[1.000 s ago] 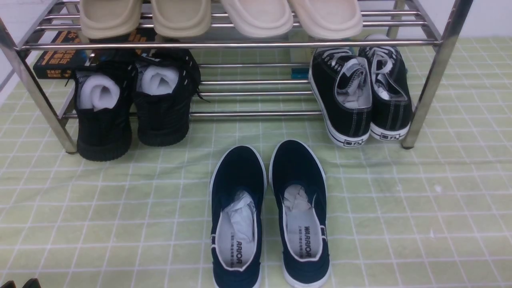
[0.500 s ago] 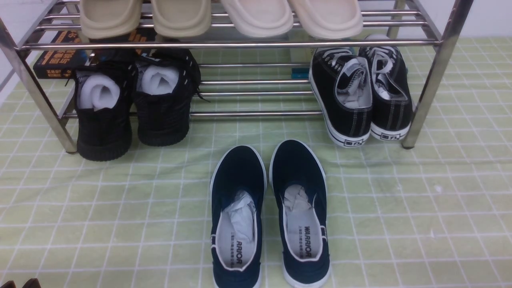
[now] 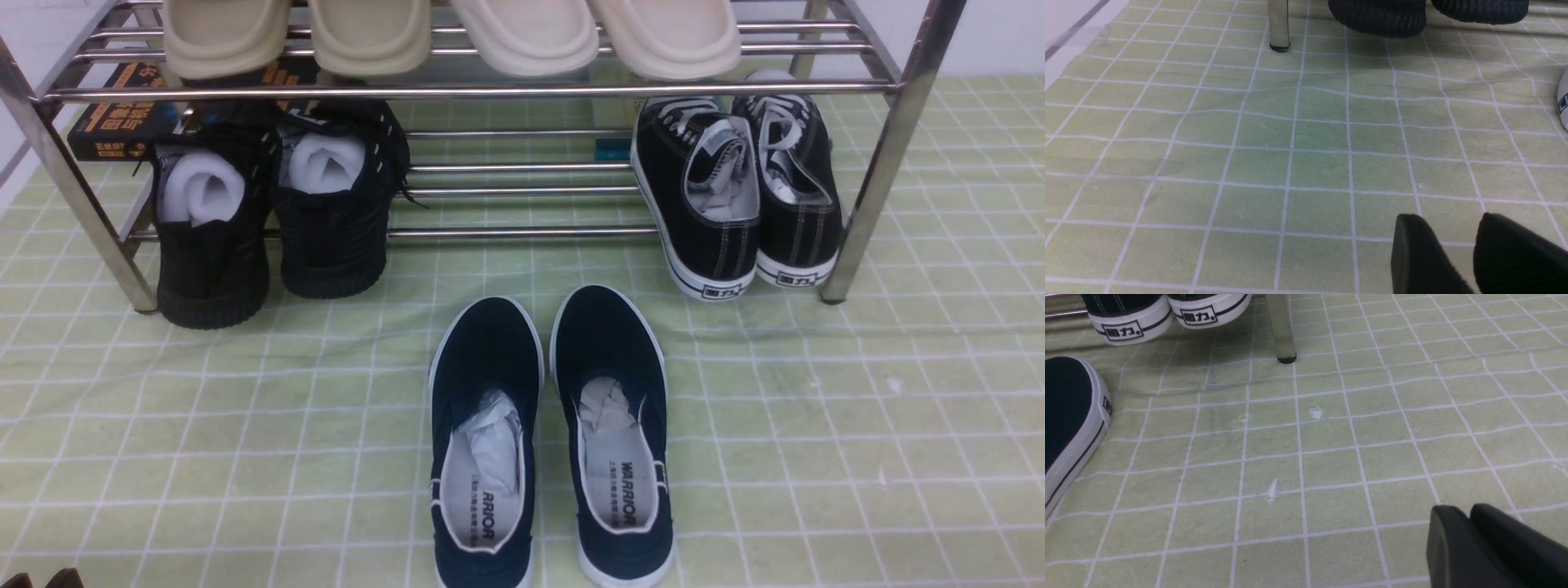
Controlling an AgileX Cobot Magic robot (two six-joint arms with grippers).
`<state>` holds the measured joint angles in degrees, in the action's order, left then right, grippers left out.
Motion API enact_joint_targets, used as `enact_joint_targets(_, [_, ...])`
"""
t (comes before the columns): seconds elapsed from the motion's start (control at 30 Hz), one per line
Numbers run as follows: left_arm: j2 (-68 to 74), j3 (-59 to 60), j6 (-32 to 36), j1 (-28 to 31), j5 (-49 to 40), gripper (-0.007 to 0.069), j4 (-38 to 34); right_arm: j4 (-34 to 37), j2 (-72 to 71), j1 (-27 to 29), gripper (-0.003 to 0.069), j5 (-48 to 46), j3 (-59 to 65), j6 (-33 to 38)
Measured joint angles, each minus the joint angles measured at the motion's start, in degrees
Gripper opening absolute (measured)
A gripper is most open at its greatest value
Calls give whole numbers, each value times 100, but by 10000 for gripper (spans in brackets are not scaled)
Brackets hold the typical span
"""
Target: Take the shoes off the shelf with your hand from the green coffee tablecloth.
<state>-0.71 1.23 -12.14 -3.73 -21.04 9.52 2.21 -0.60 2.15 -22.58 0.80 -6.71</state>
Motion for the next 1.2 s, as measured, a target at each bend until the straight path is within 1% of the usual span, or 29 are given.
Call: enact_joint_targets(1.2, [0, 0, 0, 0, 0, 242, 0, 19, 0, 0, 132, 0, -5, 0])
